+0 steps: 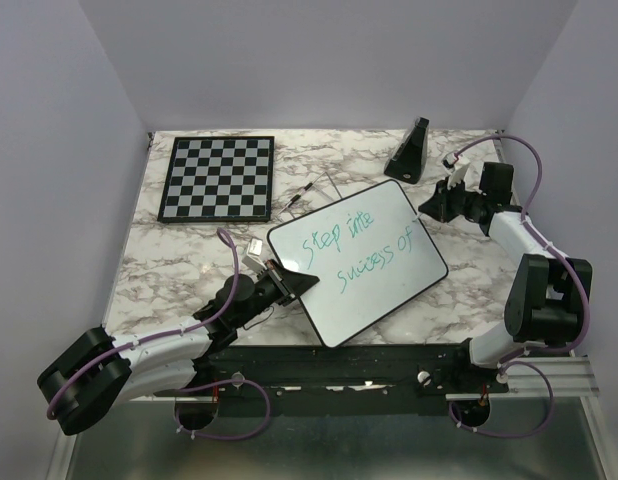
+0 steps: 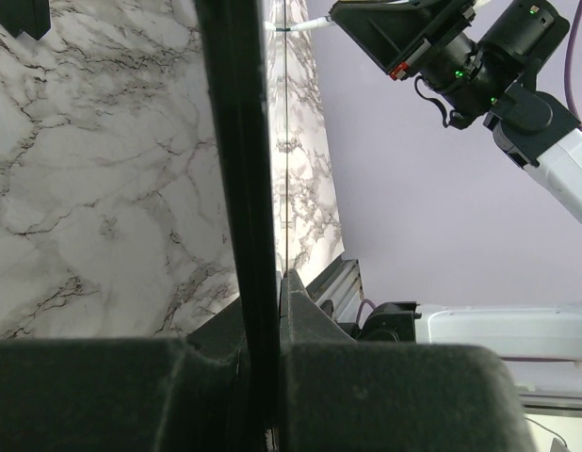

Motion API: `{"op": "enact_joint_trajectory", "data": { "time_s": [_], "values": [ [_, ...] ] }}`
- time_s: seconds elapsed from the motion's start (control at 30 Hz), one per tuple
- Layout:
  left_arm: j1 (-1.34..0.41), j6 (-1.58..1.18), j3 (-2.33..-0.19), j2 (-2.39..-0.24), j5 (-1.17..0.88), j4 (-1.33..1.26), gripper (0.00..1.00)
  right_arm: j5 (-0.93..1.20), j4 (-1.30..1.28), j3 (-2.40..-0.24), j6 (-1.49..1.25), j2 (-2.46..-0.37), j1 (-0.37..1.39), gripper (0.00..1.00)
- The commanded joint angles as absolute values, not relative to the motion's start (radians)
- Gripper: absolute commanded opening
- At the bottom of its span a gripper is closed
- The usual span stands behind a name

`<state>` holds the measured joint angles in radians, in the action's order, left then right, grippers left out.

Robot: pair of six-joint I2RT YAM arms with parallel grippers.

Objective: Write a sentence on the whiteboard

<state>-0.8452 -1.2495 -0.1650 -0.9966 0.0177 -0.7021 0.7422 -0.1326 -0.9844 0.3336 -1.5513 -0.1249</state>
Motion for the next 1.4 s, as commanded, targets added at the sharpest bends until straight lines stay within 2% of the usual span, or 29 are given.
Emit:
{"op": "enact_joint_trajectory", "data": {
  "time_s": [0.0, 0.97, 1.37],
  "values": [
    [-0.844, -1.198, -0.170, -0.986, 0.006, -0.779, 0.00, 0.805, -0.149, -0.996, 0.356, -1.557, -0.130, 0.01],
    [-0.844, -1.193, -0.167, -0.963, 0.014, -0.762, 0.00, 0.761, -0.366, -0.888, 0.514, -1.448, -0.133, 0.01],
    [-0.845, -1.195, -0.167, -0.965, 0.012, -0.767, 0.00, 0.874, -0.443, -0.867, 0.532, -1.390, -0.135, 0.01]
  ]
}}
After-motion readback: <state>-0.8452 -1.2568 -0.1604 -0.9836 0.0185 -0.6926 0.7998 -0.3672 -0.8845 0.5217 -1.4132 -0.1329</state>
